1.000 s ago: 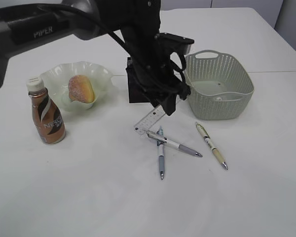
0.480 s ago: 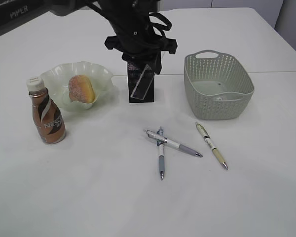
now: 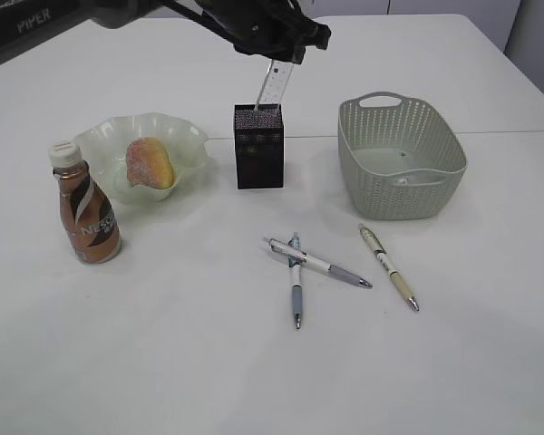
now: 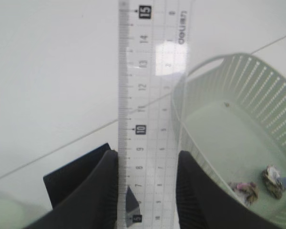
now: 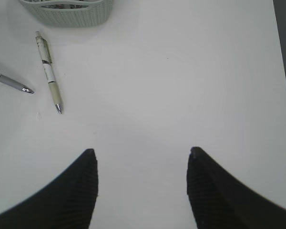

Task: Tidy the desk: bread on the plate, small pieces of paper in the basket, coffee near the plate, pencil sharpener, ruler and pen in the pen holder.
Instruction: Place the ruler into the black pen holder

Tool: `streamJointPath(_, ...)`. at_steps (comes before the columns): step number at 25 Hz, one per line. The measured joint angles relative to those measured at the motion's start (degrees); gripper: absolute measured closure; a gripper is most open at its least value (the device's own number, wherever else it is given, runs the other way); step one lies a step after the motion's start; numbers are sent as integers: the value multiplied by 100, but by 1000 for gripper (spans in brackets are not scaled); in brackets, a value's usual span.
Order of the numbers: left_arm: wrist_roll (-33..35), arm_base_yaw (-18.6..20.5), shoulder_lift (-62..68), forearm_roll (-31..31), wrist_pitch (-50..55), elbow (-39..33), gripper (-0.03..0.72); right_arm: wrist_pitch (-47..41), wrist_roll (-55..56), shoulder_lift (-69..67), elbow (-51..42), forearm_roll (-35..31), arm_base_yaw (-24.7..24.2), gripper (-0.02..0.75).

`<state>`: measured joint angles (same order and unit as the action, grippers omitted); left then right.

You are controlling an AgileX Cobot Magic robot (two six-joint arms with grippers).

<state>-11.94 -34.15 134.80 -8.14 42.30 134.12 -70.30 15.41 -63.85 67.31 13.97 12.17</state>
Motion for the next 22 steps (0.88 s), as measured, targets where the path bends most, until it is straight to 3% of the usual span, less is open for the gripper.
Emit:
streamJointPath(14, 0, 0, 0, -397, -1726, -34, 459, 20, 9, 0, 0, 216, 0, 271)
streamJointPath(22, -4, 26, 0, -421, -2793, -820, 459, 20, 9, 0, 0, 240, 0, 271)
